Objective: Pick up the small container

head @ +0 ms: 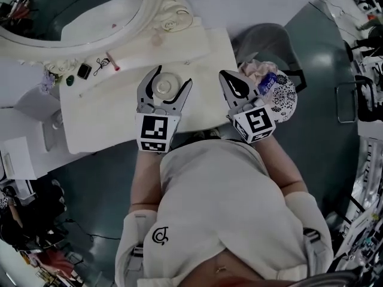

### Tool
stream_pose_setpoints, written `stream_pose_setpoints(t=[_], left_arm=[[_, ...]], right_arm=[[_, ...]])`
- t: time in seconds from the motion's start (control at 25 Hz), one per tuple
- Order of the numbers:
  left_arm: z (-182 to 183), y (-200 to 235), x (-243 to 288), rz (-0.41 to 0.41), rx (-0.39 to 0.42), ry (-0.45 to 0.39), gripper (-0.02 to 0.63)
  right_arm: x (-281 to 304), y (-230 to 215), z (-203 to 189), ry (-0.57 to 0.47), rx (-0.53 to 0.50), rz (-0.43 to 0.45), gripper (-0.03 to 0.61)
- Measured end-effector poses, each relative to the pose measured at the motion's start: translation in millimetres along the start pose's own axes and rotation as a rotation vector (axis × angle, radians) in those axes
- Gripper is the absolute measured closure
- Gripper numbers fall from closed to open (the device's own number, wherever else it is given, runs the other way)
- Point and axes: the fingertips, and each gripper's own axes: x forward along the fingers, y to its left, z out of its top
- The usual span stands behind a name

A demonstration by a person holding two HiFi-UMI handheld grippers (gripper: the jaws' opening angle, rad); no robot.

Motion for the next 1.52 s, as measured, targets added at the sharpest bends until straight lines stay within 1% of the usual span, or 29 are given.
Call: stream_pose_setpoints(t=[0.2, 0.32, 0.56, 0.72, 1.04, 1.52], left_arm=[[12.6, 27.7, -21.8, 0.062, -0.012, -0.042, 0.261], [15.2, 40.4, -34.2, 0.088, -0.022, -0.073, 0.261], [27.2, 46.0, -43.5, 0.096, -0.029, -0.133, 0.261], [30.7, 43.7, -43.2, 0.086, -0.028, -0.150, 0.261], [31.2, 37.1, -42.6, 0.086, -0.031, -0.149, 0.261], [25.8, 29.0, -37.4, 0.095, -0.042, -0.121, 0.261]], right_arm=[[-0.3, 5.3, 25.8, -0.055, -0.049, 0.031, 0.572], [2.7, 7.6, 31.5, -0.072, -0.034, 0.034, 0.572], [10.6, 17.1, 41.2, -0.084, -0.058, 0.067, 0.572], [11.1, 15.4, 46.6, -0.099, -0.085, 0.039, 0.574], [10.9, 16.6, 44.3, -0.089, -0.095, 0.053, 0.574], [9.0, 18.3, 44.8, -0.087, -0.111, 0.075, 0.574]])
